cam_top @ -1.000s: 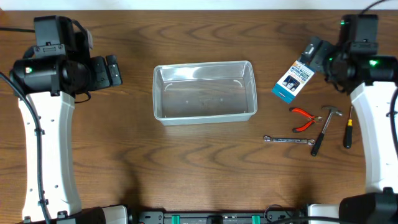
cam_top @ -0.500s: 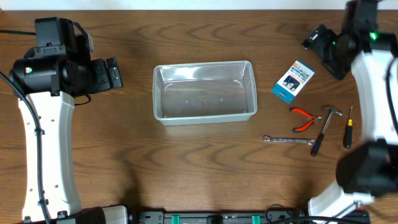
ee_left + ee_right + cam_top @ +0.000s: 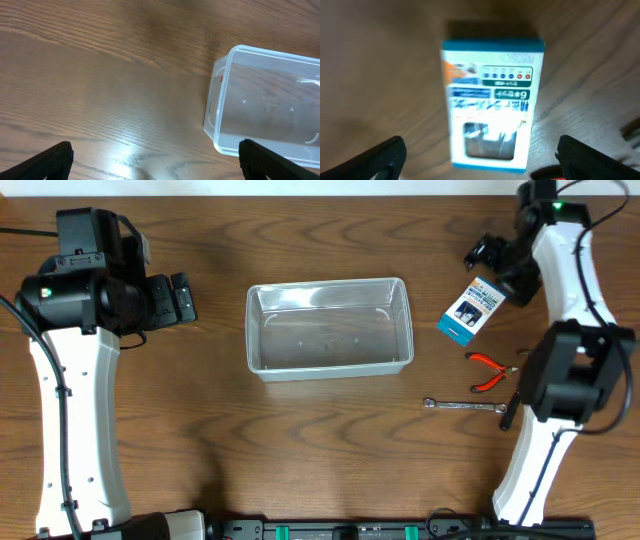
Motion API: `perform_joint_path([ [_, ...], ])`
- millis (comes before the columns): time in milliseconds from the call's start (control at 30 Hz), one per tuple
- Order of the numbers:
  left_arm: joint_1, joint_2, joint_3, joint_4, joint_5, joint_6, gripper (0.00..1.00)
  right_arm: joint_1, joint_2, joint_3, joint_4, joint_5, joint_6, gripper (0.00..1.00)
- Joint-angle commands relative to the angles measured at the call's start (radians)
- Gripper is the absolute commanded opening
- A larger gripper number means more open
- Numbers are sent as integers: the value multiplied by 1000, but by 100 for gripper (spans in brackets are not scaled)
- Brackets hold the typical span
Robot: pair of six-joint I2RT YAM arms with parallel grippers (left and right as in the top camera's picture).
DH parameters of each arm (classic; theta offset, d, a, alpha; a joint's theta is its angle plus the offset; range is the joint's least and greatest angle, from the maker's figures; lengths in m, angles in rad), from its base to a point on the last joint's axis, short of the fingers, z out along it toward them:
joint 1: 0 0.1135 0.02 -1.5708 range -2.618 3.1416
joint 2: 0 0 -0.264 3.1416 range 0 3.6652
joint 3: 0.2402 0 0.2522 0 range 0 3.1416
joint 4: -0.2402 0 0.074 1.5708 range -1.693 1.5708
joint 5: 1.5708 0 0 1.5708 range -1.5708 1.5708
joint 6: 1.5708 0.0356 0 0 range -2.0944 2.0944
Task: Pack container
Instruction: 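Grasp the blue screwdriver set box with the right gripper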
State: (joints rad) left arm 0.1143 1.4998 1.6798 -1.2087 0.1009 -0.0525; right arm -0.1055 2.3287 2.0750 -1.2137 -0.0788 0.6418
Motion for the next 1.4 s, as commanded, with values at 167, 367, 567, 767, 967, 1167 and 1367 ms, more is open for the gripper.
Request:
perform_joint_path([
  [167, 0, 3, 0, -6, -8, -13, 98, -7, 113, 16, -21, 0, -39, 99],
  [367, 0, 3, 0, -6, -8, -13, 98, -5, 144, 15, -29, 0, -55, 99],
  [567, 0, 3, 0, -6, -8, -13, 98, -5, 148, 8, -30, 6, -63, 99],
  [767, -1, 3, 0, -7, -8, -13, 98, 2, 158, 4, -52, 58, -64, 88],
  [967, 0, 3, 0, -7, -8, -13, 98, 18, 159, 3, -62, 110, -64, 84],
  [1167, 0, 3, 0, -7, -8, -13, 98, 32, 159, 3, -61, 116, -64, 77],
  [1367, 0, 3, 0, -6, -8, -12, 98, 40, 159, 3, -58, 116, -64, 66],
])
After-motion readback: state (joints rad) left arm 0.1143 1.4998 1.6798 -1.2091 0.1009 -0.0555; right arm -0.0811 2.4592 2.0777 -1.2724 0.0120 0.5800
